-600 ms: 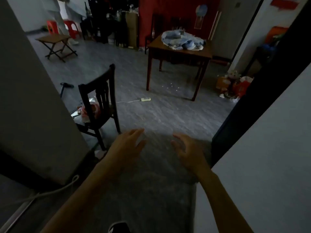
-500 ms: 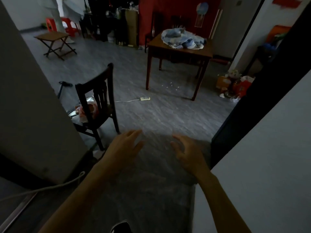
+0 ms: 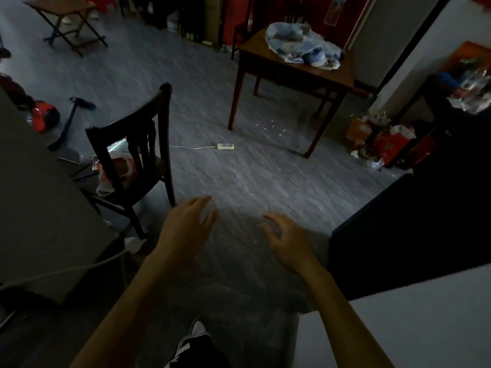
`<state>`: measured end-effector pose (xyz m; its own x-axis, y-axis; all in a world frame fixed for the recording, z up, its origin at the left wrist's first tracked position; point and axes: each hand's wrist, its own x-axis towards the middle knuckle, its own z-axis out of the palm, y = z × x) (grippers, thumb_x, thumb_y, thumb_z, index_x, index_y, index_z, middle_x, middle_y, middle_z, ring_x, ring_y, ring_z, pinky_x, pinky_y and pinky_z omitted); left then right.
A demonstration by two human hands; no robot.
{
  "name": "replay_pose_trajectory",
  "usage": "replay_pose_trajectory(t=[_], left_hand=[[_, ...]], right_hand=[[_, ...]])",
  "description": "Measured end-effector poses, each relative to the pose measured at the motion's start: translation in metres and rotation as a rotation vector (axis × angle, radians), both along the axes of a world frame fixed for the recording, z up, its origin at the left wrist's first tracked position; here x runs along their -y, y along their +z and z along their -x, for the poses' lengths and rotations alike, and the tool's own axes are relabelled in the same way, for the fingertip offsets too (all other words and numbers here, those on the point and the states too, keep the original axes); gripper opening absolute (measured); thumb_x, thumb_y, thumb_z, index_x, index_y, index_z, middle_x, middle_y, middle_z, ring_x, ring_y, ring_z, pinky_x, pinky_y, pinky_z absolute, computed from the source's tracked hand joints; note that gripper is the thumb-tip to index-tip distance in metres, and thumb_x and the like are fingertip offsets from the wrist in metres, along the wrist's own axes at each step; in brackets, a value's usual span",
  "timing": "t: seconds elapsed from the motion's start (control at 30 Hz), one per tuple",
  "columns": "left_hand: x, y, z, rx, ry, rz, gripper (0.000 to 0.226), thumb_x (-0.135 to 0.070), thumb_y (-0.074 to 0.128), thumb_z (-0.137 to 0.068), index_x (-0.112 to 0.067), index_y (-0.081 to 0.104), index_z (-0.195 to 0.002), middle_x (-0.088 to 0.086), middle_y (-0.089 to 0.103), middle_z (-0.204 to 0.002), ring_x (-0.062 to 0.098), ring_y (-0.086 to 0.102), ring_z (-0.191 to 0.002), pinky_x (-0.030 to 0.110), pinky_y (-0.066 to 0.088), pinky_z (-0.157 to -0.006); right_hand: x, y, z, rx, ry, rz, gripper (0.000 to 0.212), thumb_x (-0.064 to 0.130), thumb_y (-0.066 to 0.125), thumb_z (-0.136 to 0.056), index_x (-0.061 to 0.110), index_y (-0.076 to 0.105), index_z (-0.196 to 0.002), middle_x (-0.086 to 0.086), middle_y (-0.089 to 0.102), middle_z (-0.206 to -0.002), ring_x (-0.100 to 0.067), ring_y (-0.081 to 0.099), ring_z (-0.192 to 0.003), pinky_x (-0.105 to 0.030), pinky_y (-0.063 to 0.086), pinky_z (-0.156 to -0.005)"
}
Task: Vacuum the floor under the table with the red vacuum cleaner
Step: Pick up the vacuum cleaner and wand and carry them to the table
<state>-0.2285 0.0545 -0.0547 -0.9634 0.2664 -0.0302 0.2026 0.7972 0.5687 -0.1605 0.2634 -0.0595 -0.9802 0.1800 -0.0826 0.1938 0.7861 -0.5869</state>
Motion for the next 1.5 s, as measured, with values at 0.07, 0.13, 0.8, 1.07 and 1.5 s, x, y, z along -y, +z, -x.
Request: replay_pose_trajectory(t=[0.07, 0.13, 0.8, 1.07, 1.5], left_hand=[[-0.002, -0.004, 0.034, 0.037, -0.003, 0.001, 0.049, -0.039, 0.044, -0.094, -0.022, 0.037, -0.140, 0.007, 0.048, -0.139, 0.021, 0.054, -0.116, 0.034, 0.044, -0.095], [-0.006, -0.006, 0.066, 0.059, -0.017, -0.013, 0.049, -0.040, 0.043, -0.094, -0.023, 0.036, -0.140, 0.008, 0.049, -0.137, 0.020, 0.057, -0.111, 0.035, 0.046, -0.093], [-0.170, -0.011, 0.340, 0.082, 0.198, 0.056, 0.050, -0.040, 0.047, -0.093, -0.023, 0.037, -0.140, 0.007, 0.044, -0.144, 0.024, 0.045, -0.129, 0.039, 0.039, -0.104], [-0.206, -0.002, 0.445, 0.121, 0.327, 0.059, 0.054, -0.041, 0.045, -0.093, -0.020, 0.035, -0.142, 0.009, 0.043, -0.144, 0.025, 0.046, -0.128, 0.040, 0.040, -0.104], [-0.164, -0.048, 0.677, 0.081, 0.578, -0.107, 0.052, -0.044, 0.044, -0.093, -0.020, 0.041, -0.138, 0.006, 0.047, -0.142, 0.024, 0.047, -0.127, 0.041, 0.041, -0.104]], right_hand=[[-0.006, 0.002, 0.033, 0.011, 0.002, -0.003, 0.036, 0.032, 0.053, -0.098, 0.016, 0.059, -0.130, -0.004, 0.058, -0.134, -0.017, 0.053, -0.121, -0.016, 0.033, -0.096], [-0.014, 0.005, 0.067, 0.007, -0.009, 0.014, 0.035, 0.031, 0.054, -0.097, 0.015, 0.061, -0.128, -0.004, 0.059, -0.132, -0.017, 0.055, -0.120, -0.017, 0.034, -0.096], [-0.186, -0.024, 0.386, 0.033, 0.187, 0.095, 0.037, 0.032, 0.050, -0.099, 0.015, 0.057, -0.132, -0.003, 0.057, -0.135, -0.015, 0.053, -0.123, -0.017, 0.035, -0.097], [-0.210, -0.015, 0.530, 0.036, 0.390, 0.076, 0.038, 0.033, 0.049, -0.099, 0.016, 0.057, -0.131, -0.002, 0.058, -0.134, -0.015, 0.054, -0.122, -0.019, 0.035, -0.098], [-0.142, -0.029, 0.788, 0.072, 0.601, -0.039, 0.036, 0.033, 0.051, -0.098, 0.018, 0.059, -0.130, 0.000, 0.059, -0.133, -0.016, 0.052, -0.124, -0.027, 0.037, -0.107]])
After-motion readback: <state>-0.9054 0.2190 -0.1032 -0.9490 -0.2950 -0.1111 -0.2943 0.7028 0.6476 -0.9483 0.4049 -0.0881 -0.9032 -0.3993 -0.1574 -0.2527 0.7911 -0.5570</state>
